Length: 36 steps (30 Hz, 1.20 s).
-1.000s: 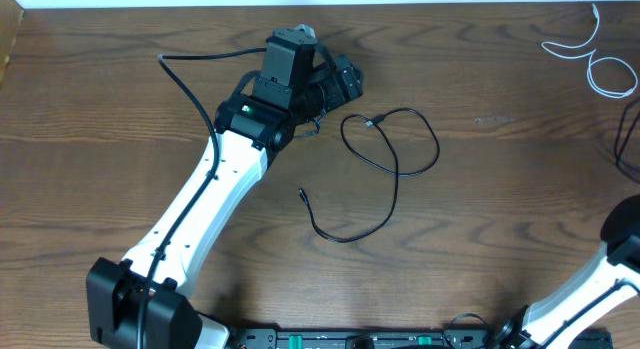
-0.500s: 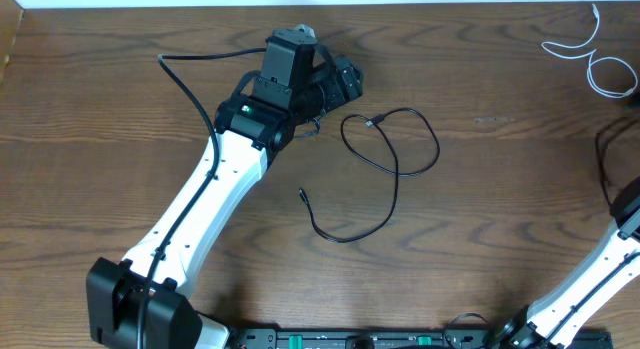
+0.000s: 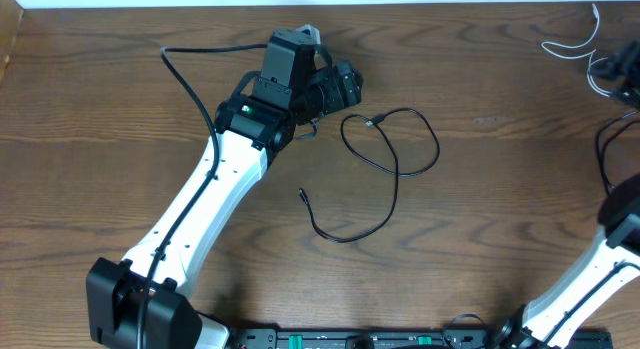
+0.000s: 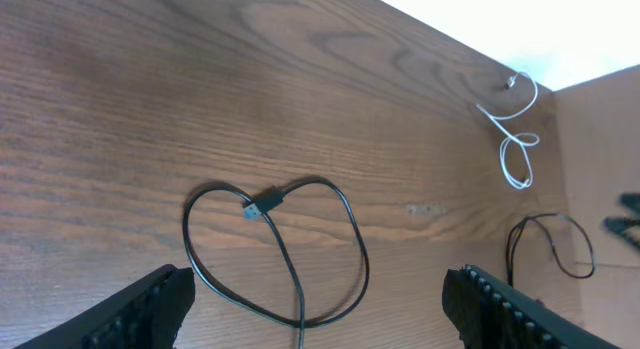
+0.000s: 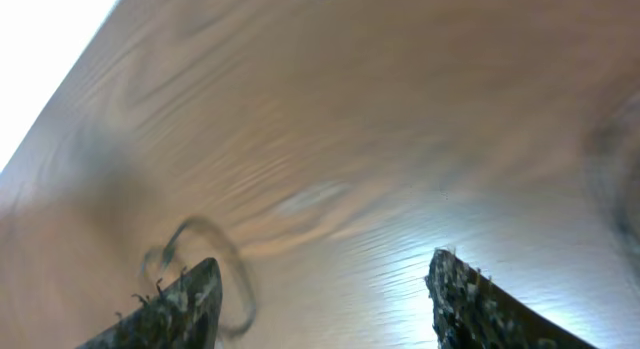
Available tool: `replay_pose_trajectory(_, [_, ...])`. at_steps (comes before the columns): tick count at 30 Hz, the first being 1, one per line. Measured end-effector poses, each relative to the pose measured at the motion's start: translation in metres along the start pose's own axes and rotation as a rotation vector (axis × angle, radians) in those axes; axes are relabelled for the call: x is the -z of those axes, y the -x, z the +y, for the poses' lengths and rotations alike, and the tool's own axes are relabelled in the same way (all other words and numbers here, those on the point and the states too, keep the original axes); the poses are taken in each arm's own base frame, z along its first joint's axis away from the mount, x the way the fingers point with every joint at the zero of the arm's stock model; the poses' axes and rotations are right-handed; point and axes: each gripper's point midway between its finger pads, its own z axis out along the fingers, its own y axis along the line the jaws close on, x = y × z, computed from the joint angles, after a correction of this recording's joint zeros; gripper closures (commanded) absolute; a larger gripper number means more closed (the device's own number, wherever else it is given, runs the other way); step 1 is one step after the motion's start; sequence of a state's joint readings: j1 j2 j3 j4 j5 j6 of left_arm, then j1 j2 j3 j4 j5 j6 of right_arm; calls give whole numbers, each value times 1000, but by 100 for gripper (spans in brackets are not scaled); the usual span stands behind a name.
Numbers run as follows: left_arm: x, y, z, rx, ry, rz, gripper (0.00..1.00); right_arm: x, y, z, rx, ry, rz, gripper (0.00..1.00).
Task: Untangle cables
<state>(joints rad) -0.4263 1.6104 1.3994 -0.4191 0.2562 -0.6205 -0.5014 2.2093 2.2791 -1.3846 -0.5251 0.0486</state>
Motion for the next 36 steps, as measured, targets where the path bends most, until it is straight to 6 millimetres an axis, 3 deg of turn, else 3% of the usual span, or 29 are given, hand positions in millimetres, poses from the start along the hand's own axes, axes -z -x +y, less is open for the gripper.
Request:
replay_pose_trajectory(5, [1,5,5,-17,7,-10,16,-10,-35,80,238,80,85,28])
replay_pose_trajectory(10, [5,25,18,14,19,-63,16,-37,-65,129,452,81,162,29])
replay_pose_trajectory(16, [10,41,36,48,39,-93,17,-64,-106,167,687,-41,243,34])
replay_pose_trajectory(20, [15,49,49,78,41,-96,17,-81,-135,182,796,-115,304,36])
replay_pose_trajectory(23, [20,55,62,107,45,-96,17,-99,-164,188,854,-149,371,42])
replay_pose_trajectory(30, [29,56,88,178,67,-57,17,-142,-223,184,911,-231,491,43])
replay_pose_trajectory(36, [29,49,89,188,67,-27,17,-166,-259,175,946,-268,551,44])
